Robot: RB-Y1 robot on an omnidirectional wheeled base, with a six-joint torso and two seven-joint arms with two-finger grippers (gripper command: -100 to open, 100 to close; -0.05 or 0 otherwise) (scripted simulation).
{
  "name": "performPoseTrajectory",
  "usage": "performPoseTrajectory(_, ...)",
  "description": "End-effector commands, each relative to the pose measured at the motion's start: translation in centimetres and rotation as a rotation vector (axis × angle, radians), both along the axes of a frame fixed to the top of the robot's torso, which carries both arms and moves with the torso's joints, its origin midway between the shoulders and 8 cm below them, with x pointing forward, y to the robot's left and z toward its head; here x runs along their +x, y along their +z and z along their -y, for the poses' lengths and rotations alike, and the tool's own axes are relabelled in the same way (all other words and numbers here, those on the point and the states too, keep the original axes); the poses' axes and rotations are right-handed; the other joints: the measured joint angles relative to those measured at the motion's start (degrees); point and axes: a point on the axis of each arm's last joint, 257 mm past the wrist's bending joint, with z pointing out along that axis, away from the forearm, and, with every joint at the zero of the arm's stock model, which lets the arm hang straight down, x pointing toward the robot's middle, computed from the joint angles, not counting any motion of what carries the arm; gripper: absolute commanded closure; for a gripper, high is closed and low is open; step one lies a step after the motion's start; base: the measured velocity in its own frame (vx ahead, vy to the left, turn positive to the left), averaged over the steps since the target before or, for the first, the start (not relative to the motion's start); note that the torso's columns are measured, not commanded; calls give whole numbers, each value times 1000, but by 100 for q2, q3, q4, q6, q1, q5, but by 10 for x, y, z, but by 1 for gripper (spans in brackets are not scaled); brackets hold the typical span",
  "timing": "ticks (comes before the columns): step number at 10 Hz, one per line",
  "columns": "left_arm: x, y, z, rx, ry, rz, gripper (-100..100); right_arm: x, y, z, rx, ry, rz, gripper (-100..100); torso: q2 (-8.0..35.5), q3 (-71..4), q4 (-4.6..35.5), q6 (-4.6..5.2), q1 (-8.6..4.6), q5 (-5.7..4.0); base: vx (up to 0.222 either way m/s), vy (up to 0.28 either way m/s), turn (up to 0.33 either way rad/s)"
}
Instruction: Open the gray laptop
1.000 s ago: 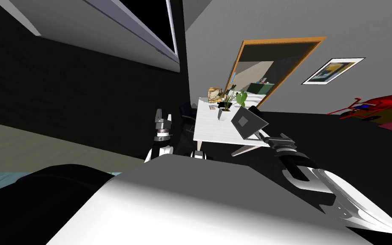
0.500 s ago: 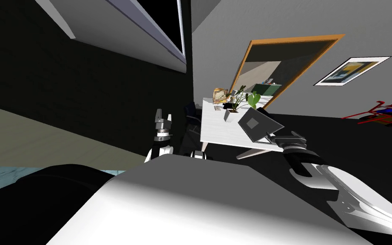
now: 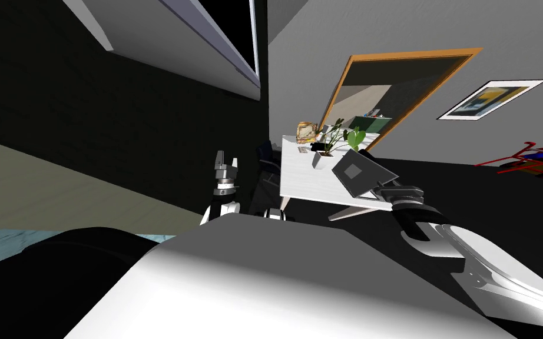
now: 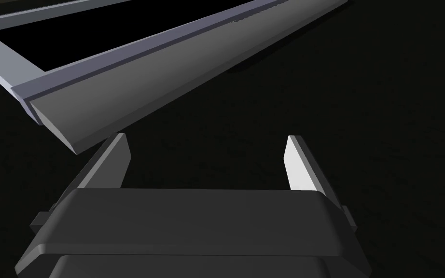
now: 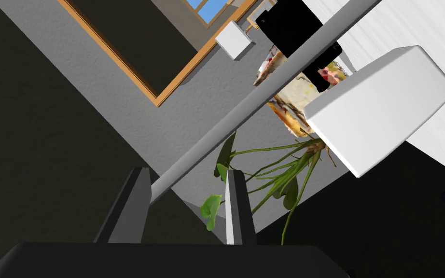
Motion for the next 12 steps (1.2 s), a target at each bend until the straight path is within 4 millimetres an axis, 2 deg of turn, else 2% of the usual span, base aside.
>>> performPoseTrajectory(1,0,0,0,0,0,0,0,19,-11,2,41,5,7,100,-15,-7,-6,3,-6,-9,-63,-8,19)
performPoseTrajectory(2,0,0,0,0,0,0,0,18,-14,6,43,-5,3,100,-36,-20,-11,11,-5,-8,-23,9,8)
performPoseTrajectory(3,0,0,0,0,0,0,0,35,-22,-7,88,34,1,100,-46,-27,-14,17,-4,-6,-76,-19,-45)
performPoseTrajectory(4,0,0,0,0,0,0,0,43,-25,-9,95,39,2,100,-36,-21,-17,-1,-14,-17,-96,-27,5)
performPoseTrajectory(5,0,0,0,0,0,0,0,49,-21,-3,100,27,14,100,-37,-18,-21,2,-23,-26,-51,-6,8)
performPoseTrajectory(6,0,0,0,0,0,0,0,46,-27,5,104,10,5,100,-53,-29,-21,1,-18,-20,-13,7,8)
performPoseTrajectory(7,0,0,0,0,0,0,0,62,-32,-7,142,45,5,100,-61,-36,-19,6,-12,-11,-62,-23,-35)
performPoseTrajectory(9,0,0,0,0,0,0,0,75,-36,1,157,26,7,100,-43,-24,-16,-8,-24,-20,-75,-23,10)
performPoseTrajectory(10,0,0,0,0,0,0,0,73,-39,5,159,18,1,100,-53,-30,-17,-2,-15,-15,-15,4,7)
performPoseTrajectory(12,0,0,0,0,0,0,0,96,-47,-7,199,49,-9,100,-38,-24,-14,-7,-12,-12,-91,-26,-9)
